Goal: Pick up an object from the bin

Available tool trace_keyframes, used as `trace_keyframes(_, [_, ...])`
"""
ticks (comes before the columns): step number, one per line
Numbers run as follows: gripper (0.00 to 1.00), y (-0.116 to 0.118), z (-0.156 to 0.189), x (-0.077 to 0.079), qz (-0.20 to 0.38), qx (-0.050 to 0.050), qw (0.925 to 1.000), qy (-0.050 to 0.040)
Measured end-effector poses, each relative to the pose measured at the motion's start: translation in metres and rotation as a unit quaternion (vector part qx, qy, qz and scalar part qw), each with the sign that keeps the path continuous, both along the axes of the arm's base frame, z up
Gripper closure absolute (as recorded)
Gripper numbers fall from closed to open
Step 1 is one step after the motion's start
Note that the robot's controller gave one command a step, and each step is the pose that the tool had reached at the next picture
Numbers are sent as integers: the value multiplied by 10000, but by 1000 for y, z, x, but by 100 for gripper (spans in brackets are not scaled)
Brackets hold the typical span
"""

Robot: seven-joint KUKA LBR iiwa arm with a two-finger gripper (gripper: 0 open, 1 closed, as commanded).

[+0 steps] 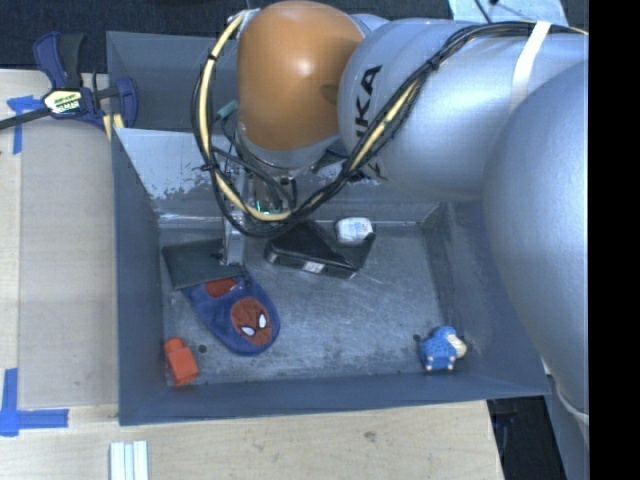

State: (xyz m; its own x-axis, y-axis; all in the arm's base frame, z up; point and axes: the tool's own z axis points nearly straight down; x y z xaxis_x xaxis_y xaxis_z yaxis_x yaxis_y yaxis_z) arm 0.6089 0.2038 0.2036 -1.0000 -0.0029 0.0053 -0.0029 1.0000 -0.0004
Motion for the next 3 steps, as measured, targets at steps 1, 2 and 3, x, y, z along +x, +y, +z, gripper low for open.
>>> trace_keyframes(1, [0,-41,-119,-37,2251,12,9743,-50])
trace_keyframes(2, [100,-41,-116,-37,2249,6,9744,-25])
trace_keyframes(3, [100,-44,17,-63,2245,9,9744,-80])
